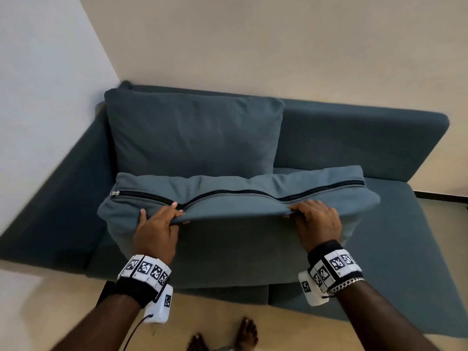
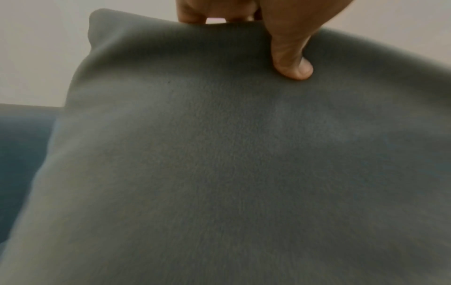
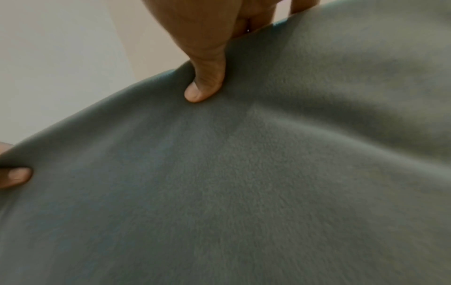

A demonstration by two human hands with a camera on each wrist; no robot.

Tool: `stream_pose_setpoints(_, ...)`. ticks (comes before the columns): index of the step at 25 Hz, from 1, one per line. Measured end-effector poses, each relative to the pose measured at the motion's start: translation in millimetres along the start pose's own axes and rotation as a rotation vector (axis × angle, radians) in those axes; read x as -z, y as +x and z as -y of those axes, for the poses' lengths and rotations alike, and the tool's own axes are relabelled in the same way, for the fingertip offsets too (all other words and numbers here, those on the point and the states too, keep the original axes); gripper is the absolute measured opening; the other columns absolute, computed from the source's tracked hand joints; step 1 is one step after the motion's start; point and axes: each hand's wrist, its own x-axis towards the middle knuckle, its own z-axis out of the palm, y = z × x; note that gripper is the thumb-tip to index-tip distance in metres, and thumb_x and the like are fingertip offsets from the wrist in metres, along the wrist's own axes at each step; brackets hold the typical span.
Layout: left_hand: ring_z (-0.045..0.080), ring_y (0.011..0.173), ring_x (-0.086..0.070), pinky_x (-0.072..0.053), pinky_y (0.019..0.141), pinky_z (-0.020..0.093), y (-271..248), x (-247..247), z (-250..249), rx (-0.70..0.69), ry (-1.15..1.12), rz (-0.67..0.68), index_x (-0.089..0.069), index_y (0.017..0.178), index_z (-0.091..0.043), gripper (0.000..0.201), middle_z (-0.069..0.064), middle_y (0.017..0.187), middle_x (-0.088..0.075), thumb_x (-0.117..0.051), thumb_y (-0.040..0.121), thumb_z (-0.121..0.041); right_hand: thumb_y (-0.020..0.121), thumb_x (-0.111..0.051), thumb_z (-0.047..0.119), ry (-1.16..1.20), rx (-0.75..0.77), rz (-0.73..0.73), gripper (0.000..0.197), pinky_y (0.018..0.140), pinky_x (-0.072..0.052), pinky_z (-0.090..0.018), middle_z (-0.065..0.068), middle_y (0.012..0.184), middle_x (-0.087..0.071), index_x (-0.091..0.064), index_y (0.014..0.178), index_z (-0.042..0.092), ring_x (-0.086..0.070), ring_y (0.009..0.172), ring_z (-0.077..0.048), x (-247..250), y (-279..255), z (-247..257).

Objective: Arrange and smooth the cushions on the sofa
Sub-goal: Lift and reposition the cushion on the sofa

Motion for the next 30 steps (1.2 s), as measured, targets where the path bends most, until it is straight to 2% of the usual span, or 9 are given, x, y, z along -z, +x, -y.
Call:
stream_pose_setpoints(7, 0.032, 0.079, -0.065, -0.047, 0.072, 0.040, 63.4, -13.5, 1.4, 0.033, 0.022, 0.108, -0.067, 0.082, -0.020, 0.018, 0.000, 0.082, -0.071, -0.077, 0.090, -0.033, 0.090, -0.068, 0.044, 0.031, -0.029, 0.223, 0.019, 0.083, -0.049, -0.045, 0.004, 0.087, -0.071, -0.076, 0.094, 0.026, -0.065, 0.088, -0.024, -11.4, 51.9, -5.8)
stream_pose_setpoints(10, 0.031, 0.098, -0.068, -0.041, 0.083, 0.037, 99.3, -71.6, 14.4, 0.040, 0.194, 0.374, -0.064, 0.100, -0.022, 0.012, 0.002, 0.103, -0.073, -0.066, 0.098, -0.033, 0.099, -0.058, 0.050, -0.075, -0.095, 0.540, 0.025, 0.099, -0.043, -0.043, 0.005, 0.114, -0.073, -0.074, 0.109, 0.034, -0.063, 0.113, -0.024, -76.8, 81.5, -31.1)
stream_pose_setpoints(12, 0.024, 0.128, -0.059, -0.040, 0.106, 0.043, 97.4, -123.1, 32.1, 0.083, 0.354, 0.686, -0.053, 0.133, -0.035, 0.039, -0.003, 0.139, -0.063, -0.057, 0.099, -0.053, 0.101, -0.050, 0.056, -0.130, -0.160, 0.831, 0.038, 0.113, -0.033, -0.049, 0.003, 0.148, -0.056, -0.061, 0.133, 0.039, -0.045, 0.143, -0.025, -130.0, 73.8, -53.1)
stream_pose_setpoints(15, 0.022, 0.160, 0.000, -0.010, 0.119, 0.068, 65.9, -200.4, 52.1, 0.118, 0.462, 0.994, 0.001, 0.157, -0.057, 0.086, -0.007, 0.173, 0.004, -0.040, 0.087, -0.085, 0.099, -0.038, 0.067, -0.258, -0.183, 1.064, 0.074, 0.124, -0.007, -0.059, 0.012, 0.172, 0.001, -0.009, 0.162, 0.041, 0.002, 0.160, -0.022, -202.9, 21.1, -80.0)
stream_pose_setpoints(19, 0.025, 0.155, 0.026, 0.005, 0.111, 0.079, 47.0, -249.9, 52.7, 0.173, 0.491, 0.956, 0.024, 0.149, -0.063, 0.095, -0.010, 0.166, 0.032, -0.024, 0.075, -0.099, 0.106, -0.025, 0.059, -0.110, -0.256, 0.988, 0.065, 0.126, 0.007, -0.057, 0.018, 0.166, 0.021, 0.006, 0.161, 0.045, 0.016, 0.158, -0.016, -235.6, -18.0, -93.1)
stream_pose_setpoints(22, 0.025, 0.154, 0.029, 0.006, 0.110, 0.081, 45.7, -258.8, 57.8, 0.182, 0.492, 0.922, 0.029, 0.145, -0.064, 0.096, -0.010, 0.165, 0.035, -0.017, 0.070, -0.102, 0.103, -0.036, 0.060, -0.065, -0.215, 0.876, 0.068, 0.127, 0.000, -0.058, 0.014, 0.166, 0.019, -0.008, 0.162, 0.040, 0.010, 0.159, -0.021, -219.9, -6.4, -93.8)
stream_pose_setpoints(25, 0.025, 0.153, 0.032, 0.007, 0.111, 0.081, 37.7, -264.7, 63.2, 0.168, 0.475, 0.886, 0.034, 0.143, -0.063, 0.094, -0.009, 0.164, 0.038, -0.011, 0.069, -0.102, 0.098, -0.050, 0.057, 0.145, -0.299, 0.268, 0.060, 0.123, -0.021, -0.061, -0.007, 0.170, -0.021, -0.046, 0.150, 0.027, -0.018, 0.157, -0.030, -167.0, 41.8, -103.9)
stream_pose_setpoints(28, 0.025, 0.152, 0.034, 0.011, 0.110, 0.080, 30.9, -273.1, 68.4, 0.170, 0.472, 0.875, 0.036, 0.142, -0.062, 0.093, -0.009, 0.161, 0.042, -0.009, 0.070, -0.101, 0.095, -0.055, 0.051, 0.127, -0.393, -0.269, 0.060, 0.124, -0.021, -0.055, -0.008, 0.167, -0.027, -0.048, 0.148, 0.025, -0.023, 0.155, -0.030, -133.2, 84.4, -127.7)
stream_pose_setpoints(30, 0.024, 0.151, 0.037, 0.012, 0.110, 0.079, 28.7, -276.9, 71.7, 0.173, 0.462, 0.863, 0.037, 0.141, -0.062, 0.093, -0.010, 0.160, 0.044, -0.011, 0.071, -0.100, 0.091, -0.048, 0.064, -0.061, -0.505, -0.111, 0.077, 0.125, -0.006, -0.054, -0.008, 0.172, -0.011, -0.029, 0.159, 0.032, -0.010, 0.158, -0.032, -161.8, 78.8, -149.7)
